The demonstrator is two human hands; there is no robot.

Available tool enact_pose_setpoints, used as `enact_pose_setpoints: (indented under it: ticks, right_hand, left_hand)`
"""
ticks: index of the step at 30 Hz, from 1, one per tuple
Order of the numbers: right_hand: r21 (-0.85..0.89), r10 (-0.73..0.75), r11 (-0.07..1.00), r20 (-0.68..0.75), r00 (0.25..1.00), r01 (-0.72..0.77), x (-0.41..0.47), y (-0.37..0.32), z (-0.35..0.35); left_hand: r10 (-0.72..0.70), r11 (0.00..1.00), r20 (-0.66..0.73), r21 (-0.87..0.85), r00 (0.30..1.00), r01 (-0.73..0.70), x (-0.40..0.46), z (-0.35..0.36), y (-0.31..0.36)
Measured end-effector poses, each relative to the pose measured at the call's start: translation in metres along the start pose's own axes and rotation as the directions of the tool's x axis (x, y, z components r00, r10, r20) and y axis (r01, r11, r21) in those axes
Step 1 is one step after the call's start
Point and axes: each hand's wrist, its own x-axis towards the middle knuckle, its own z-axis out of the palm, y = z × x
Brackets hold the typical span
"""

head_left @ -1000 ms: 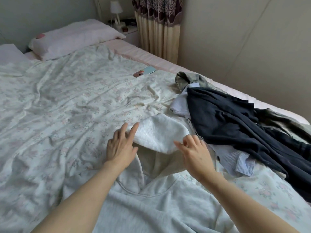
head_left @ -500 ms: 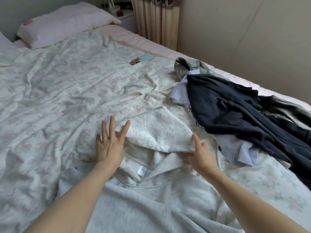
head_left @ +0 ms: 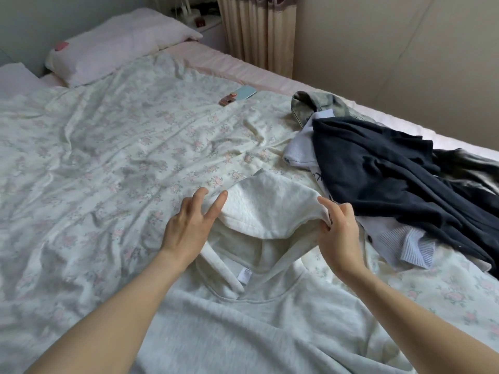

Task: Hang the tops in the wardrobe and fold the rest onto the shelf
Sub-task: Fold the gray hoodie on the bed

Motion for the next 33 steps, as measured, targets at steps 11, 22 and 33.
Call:
enact_pose_setpoints:
  ticks: [11, 22, 33]
  right_hand:
    - [-0.062, 0.227, 0.974, 0.163, 0.96, -0.22, -0.008, 0.021, 0.001]
    - [-0.366, -0.252, 0.88, 0.182, 0.951, 0.303, -0.018, 0.007, -0.014]
    - [-0.2, -0.012, 0.974, 0.427, 0.904, 0.107, -0.036, 0.035, -0.003]
  left_hand:
    - [0.05, 0.995, -0.12, -0.075, 0.992, -0.059, -0.009, 0.001, 0.006]
    - [-0.542, 0.707, 0.167, -0.438, 0.823, 0.555, -0.028, 0.017, -0.009]
    - [-0.553, 0.654, 0.532, -0.199, 0.641, 0.73, -0.006, 0.03, -0.004]
